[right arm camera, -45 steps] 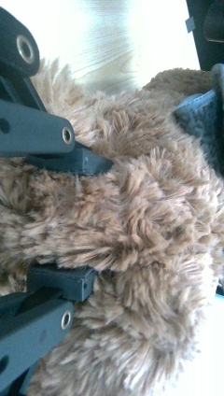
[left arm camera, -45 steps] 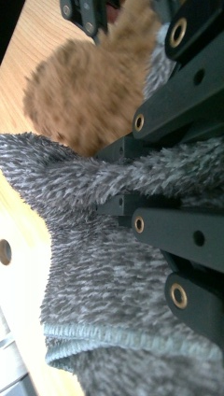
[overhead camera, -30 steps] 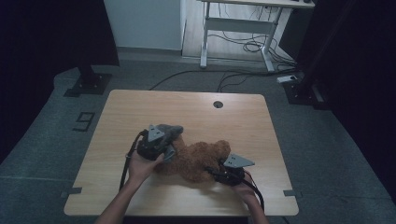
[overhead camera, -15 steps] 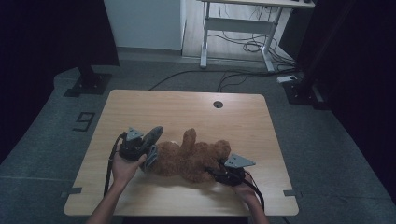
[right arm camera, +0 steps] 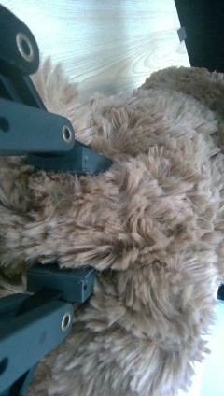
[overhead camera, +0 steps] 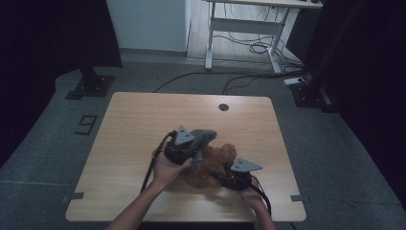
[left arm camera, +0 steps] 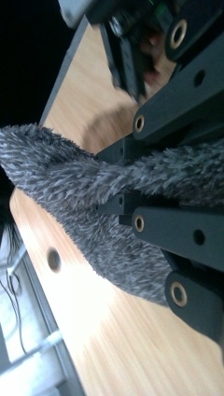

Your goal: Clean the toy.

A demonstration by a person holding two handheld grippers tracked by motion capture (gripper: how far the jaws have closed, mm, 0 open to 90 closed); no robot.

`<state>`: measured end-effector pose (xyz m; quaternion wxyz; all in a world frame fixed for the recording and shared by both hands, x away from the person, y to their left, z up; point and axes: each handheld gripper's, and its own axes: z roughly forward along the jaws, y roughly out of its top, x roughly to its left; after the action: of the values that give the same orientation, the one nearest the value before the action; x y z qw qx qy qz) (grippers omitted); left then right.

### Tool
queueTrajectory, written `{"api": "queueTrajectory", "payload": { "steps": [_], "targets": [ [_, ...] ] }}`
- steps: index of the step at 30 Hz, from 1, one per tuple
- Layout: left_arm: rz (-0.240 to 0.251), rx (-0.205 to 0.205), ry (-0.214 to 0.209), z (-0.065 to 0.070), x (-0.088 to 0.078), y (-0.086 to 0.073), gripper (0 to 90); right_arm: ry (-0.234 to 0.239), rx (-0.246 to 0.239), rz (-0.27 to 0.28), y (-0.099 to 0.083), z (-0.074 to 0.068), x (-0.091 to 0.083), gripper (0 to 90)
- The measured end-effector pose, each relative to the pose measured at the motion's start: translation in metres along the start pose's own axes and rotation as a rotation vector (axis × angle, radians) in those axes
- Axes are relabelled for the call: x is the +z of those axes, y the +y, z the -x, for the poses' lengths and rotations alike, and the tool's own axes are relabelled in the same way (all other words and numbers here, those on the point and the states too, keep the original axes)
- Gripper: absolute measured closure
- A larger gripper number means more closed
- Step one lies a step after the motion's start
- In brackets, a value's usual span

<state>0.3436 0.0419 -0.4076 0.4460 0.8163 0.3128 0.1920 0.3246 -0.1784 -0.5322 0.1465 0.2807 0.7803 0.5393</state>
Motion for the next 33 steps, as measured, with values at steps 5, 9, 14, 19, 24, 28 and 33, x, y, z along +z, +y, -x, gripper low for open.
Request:
{"api": "queueTrajectory", "payload": {
  "steps": [5, 9, 14, 19, 24, 28, 33],
  "targets": [
    [-0.063, 0.064, -0.025, 0.031, 0.045, 0.022, 80.0, 0.0, 0.002, 0.002, 0.0, 0.0, 0.0, 54.8],
    [-0.151, 0.074, -0.036, 0.034, 0.07, 0.009, 79.7, 0.002, 0.003, 0.004, -0.001, 0.0, -0.001, 54.7],
    [-0.129, 0.043, -0.029, 0.023, 0.068, -0.007, 79.7, 0.011, 0.014, 0.001, -0.002, 0.001, 0.001, 54.5],
    [-0.123, 0.056, 0.026, 0.013, 0.05, -0.014, 79.6, 0.015, 0.01, -0.001, -0.002, 0.001, 0.0, 54.2],
    [-0.109, 0.0, 0.11, -0.019, 0.025, -0.03, 79.6, 0.016, 0.018, 0.005, -0.002, 0.003, 0.0, 53.9],
    [-0.067, -0.054, 0.097, -0.038, 0.002, -0.044, 79.6, 0.019, 0.023, 0.011, -0.002, 0.003, 0.001, 53.6],
    [-0.013, -0.059, 0.137, -0.047, -0.024, -0.053, 79.5, 0.019, 0.025, 0.01, -0.002, 0.003, 0.001, 53.6]
  ]
}}
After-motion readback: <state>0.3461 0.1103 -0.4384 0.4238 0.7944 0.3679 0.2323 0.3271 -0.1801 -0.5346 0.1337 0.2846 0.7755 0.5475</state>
